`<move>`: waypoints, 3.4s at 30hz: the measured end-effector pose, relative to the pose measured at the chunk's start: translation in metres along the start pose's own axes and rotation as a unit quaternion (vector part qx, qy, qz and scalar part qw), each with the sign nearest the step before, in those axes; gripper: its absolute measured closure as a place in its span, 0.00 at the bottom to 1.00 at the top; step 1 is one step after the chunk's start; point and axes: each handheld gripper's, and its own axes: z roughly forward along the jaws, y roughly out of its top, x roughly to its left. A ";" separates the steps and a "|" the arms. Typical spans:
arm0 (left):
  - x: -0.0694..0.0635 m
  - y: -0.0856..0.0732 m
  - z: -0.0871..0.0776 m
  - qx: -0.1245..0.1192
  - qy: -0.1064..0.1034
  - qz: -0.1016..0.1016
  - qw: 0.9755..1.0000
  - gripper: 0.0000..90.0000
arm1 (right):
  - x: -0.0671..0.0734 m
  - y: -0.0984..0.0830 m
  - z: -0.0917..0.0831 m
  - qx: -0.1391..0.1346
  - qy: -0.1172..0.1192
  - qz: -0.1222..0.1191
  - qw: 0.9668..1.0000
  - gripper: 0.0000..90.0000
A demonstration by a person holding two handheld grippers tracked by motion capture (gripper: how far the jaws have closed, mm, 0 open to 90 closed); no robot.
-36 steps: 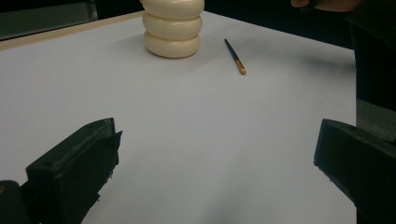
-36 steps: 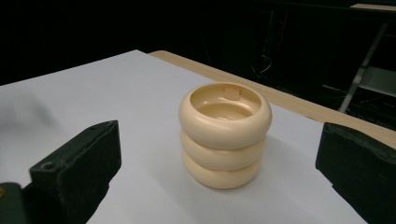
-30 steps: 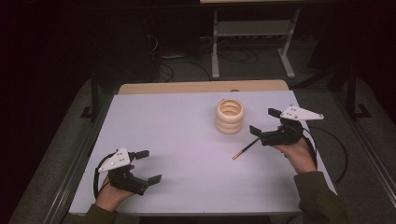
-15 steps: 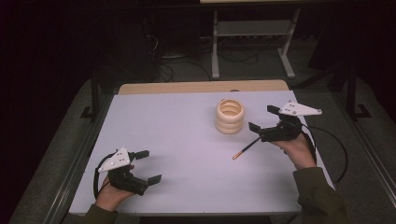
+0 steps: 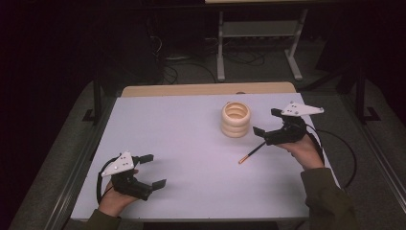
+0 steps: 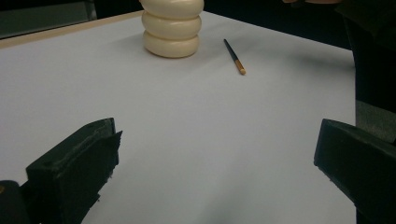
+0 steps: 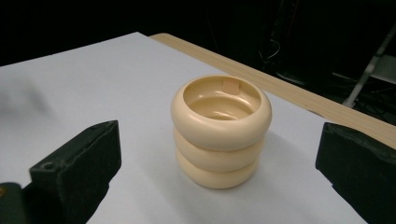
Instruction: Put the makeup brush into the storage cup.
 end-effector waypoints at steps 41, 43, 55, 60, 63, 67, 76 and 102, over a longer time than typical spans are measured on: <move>0.000 -0.001 0.001 0.000 -0.002 -0.001 1.000 0.00 | 0.004 0.012 0.046 0.237 0.088 -0.098 0.963 0.04; 0.000 -0.001 0.001 -0.002 -0.002 -0.004 1.000 0.00 | 0.004 0.012 0.046 0.244 0.090 -0.098 0.961 0.04; 0.000 -0.001 0.000 -0.004 -0.002 -0.007 1.000 0.00 | 0.002 0.012 0.057 0.283 0.104 -0.124 0.945 0.11; 0.000 -0.001 0.000 -0.003 -0.002 -0.006 1.000 0.00 | 0.001 0.011 0.062 0.304 0.105 -0.135 0.937 0.14; 0.000 -0.001 0.001 -0.004 -0.003 -0.007 1.000 0.00 | 0.001 0.010 0.064 0.317 0.105 -0.139 0.932 0.15; 0.001 -0.001 0.000 -0.006 -0.003 -0.006 1.000 0.00 | -0.002 0.009 0.067 0.325 0.109 -0.137 0.929 0.16; 0.000 -0.001 0.001 -0.005 -0.003 -0.008 1.000 0.00 | -0.004 0.004 0.074 0.351 0.118 -0.138 0.919 0.20; 0.001 -0.001 0.000 -0.007 -0.003 -0.005 1.000 0.00 | -0.002 -0.007 0.087 0.416 0.129 -0.156 0.887 0.31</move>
